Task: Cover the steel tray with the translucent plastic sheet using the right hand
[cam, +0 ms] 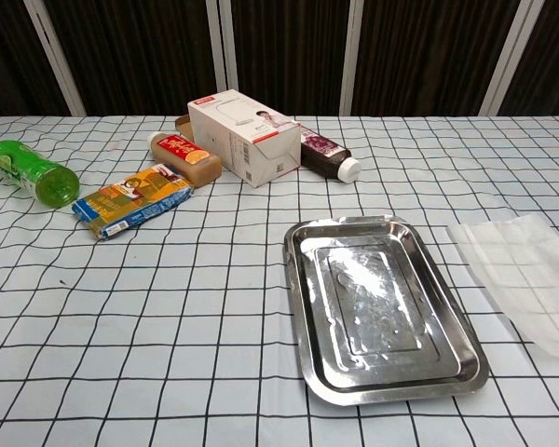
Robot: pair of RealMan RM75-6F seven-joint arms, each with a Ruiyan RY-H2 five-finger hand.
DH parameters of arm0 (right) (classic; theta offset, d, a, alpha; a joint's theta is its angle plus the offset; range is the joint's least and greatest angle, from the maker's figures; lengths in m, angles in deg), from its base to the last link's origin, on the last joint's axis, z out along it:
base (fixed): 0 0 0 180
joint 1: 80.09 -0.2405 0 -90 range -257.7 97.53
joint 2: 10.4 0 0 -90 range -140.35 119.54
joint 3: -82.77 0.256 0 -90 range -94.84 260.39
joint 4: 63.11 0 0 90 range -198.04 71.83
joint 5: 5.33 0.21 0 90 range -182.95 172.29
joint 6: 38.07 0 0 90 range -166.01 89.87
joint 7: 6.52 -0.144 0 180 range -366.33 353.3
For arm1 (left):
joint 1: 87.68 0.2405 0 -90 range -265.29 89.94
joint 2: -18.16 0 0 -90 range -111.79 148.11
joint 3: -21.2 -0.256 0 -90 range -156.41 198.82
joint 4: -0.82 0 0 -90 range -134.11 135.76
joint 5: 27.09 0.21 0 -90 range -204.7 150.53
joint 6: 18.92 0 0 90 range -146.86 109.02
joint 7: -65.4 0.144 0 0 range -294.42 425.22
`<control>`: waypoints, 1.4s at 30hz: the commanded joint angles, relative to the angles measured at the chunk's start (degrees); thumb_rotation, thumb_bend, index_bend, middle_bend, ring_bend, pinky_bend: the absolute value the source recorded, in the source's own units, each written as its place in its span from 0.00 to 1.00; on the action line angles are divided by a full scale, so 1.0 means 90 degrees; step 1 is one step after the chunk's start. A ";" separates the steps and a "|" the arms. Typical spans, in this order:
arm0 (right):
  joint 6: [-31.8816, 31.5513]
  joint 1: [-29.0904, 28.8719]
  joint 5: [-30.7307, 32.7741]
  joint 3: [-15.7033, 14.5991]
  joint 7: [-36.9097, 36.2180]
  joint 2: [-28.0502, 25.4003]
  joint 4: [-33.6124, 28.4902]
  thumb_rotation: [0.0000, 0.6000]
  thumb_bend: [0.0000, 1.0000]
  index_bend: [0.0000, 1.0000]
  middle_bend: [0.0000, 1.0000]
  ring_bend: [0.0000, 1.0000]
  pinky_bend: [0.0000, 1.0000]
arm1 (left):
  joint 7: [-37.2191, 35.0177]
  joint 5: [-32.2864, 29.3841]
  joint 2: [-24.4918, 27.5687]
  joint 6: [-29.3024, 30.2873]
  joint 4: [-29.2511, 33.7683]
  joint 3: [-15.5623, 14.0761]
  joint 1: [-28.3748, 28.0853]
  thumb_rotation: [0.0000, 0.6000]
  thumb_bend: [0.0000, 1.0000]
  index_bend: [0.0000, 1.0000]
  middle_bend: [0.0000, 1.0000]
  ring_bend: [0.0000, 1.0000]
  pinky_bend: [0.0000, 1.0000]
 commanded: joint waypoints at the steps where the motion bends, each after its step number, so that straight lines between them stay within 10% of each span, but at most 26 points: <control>1: -0.0001 0.0000 -0.0005 -0.0002 -0.0001 0.0000 0.0001 1.00 0.41 0.00 0.00 0.00 0.00 | 0.0002 0.0003 0.0000 0.0001 0.0003 -0.0001 0.0000 1.00 0.00 0.00 0.00 0.00 0.00; 27: 0.1010 -0.0538 -0.0582 -0.0425 0.1365 0.0458 0.0863 1.00 0.40 0.09 0.00 0.00 0.00 | -0.0022 0.0054 0.0001 0.0023 -0.0012 -0.0014 0.0003 1.00 0.00 0.00 0.00 0.00 0.00; 42: 0.1347 -0.0540 0.0318 -0.0214 0.2180 0.1326 0.1526 1.00 0.39 0.00 0.00 0.00 0.00 | -0.0024 0.0042 0.0017 -0.0001 0.0013 -0.0023 0.0002 1.00 0.00 0.00 0.00 0.00 0.00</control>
